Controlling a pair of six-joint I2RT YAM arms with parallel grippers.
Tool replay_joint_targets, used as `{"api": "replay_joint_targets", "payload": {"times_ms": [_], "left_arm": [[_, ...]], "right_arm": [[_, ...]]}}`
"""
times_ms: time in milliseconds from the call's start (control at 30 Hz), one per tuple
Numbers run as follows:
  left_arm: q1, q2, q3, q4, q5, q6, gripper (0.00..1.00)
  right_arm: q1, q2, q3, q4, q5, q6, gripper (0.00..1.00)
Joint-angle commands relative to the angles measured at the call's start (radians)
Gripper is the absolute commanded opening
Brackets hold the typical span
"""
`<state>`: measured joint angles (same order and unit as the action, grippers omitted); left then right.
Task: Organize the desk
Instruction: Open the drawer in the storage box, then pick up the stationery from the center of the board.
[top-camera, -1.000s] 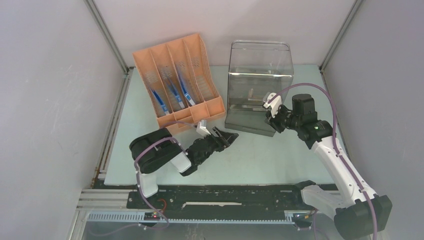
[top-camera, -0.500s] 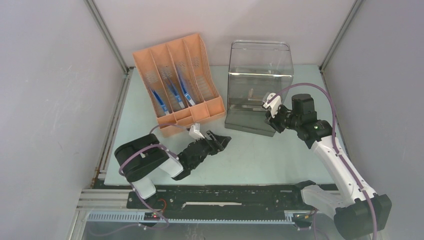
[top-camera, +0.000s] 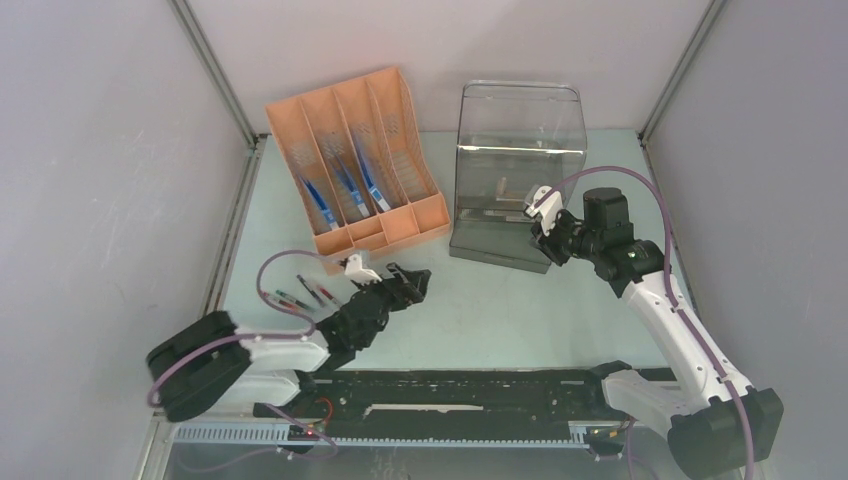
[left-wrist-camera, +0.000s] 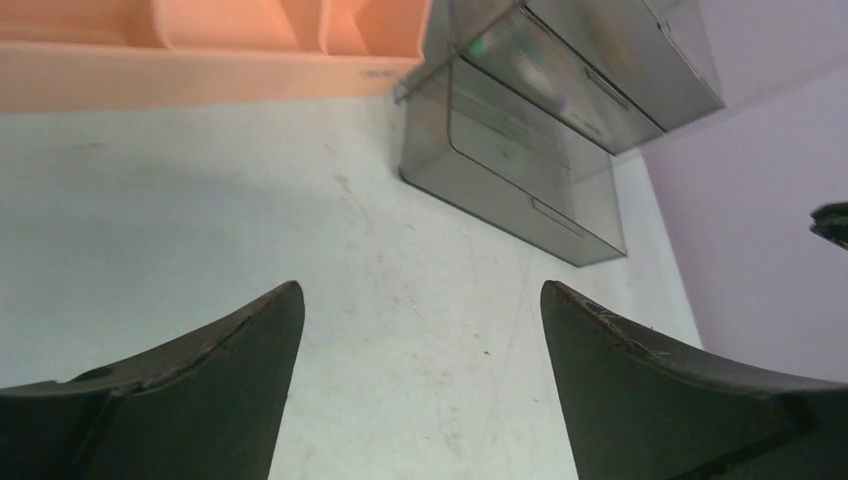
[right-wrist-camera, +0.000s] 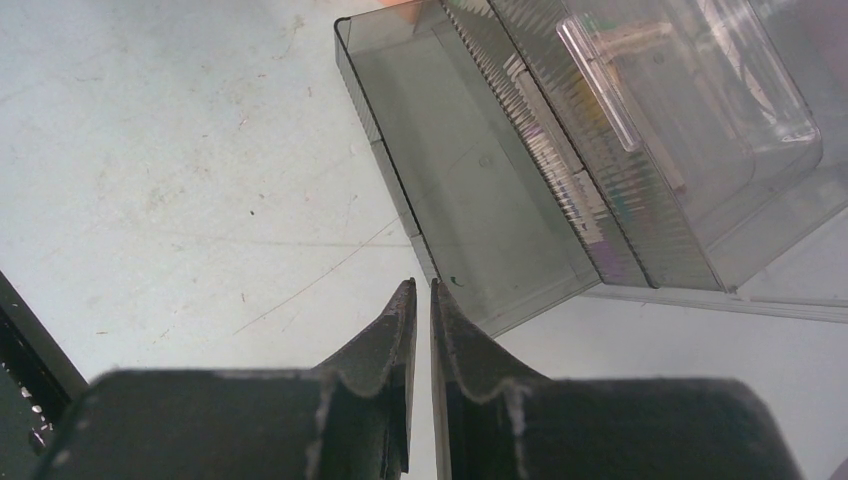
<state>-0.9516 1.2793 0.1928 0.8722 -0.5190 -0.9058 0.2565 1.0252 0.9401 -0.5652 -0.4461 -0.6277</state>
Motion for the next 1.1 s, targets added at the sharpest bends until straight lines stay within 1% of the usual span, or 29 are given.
{"api": "replay_joint_targets", "payload": {"times_ms": [0,100,200,267,400,467,533,600,667,700,733,767,800,867,900,1067], "left_arm": [[0.002,-0.194,0.037,-0.429,-0.234,0.078,0.99],[0.009,-0.297,0.078,-0.684,-0.347,0.062,1.0],[0.031,-0.389,0.089,-0.807,-0.381,0.064,1.0],[0.074,-0.447,0.075,-0.828,-0.332,0.058,1.0],[0.222,-0.537,0.027,-0.853,-0.144,0.002,0.98],[0.276,-0.571,0.012,-0.865,-0.1,-0.033,0.95],[0.313,-0.588,0.009,-0.916,-0.071,-0.069,0.93],[0.335,-0.577,0.036,-0.984,-0.069,-0.109,0.92],[0.351,-0.535,0.088,-1.097,-0.081,-0.148,0.9],[0.355,-0.507,0.121,-1.141,-0.086,-0.162,0.86],[0.36,-0.472,0.15,-1.182,-0.084,-0.165,0.79],[0.363,-0.438,0.192,-1.216,-0.083,-0.163,0.7],[0.364,-0.4,0.211,-1.247,-0.084,-0.157,0.62],[0.366,-0.331,0.267,-1.306,-0.094,-0.16,0.54],[0.369,-0.3,0.284,-1.329,-0.099,-0.166,0.53],[0.376,-0.187,0.342,-1.397,-0.097,-0.204,0.52]], "right_arm": [[-0.004,-0.004,0.023,0.003,0.005,-0.017,0.17],[-0.005,-0.004,0.023,0.001,0.005,-0.017,0.17],[-0.003,-0.004,0.023,0.001,0.004,-0.016,0.17],[-0.003,-0.002,0.022,0.001,0.005,-0.017,0.17],[-0.003,-0.001,0.023,0.001,0.006,-0.016,0.17],[-0.003,0.0,0.022,0.002,0.006,-0.015,0.17],[-0.003,0.003,0.023,0.002,0.003,-0.015,0.17],[-0.003,0.006,0.023,0.001,0.001,-0.015,0.17],[-0.003,0.008,0.023,0.002,0.002,-0.015,0.17],[-0.004,0.009,0.022,0.002,0.003,-0.015,0.17],[-0.003,0.009,0.022,0.002,0.004,-0.015,0.17],[-0.003,0.009,0.022,0.001,0.003,-0.015,0.17],[-0.003,0.01,0.022,0.001,0.003,-0.015,0.17],[-0.003,0.01,0.022,0.0,0.004,-0.015,0.17],[-0.003,0.01,0.023,0.001,0.005,-0.015,0.17],[-0.005,0.01,0.023,0.001,0.006,-0.016,0.17]]}}
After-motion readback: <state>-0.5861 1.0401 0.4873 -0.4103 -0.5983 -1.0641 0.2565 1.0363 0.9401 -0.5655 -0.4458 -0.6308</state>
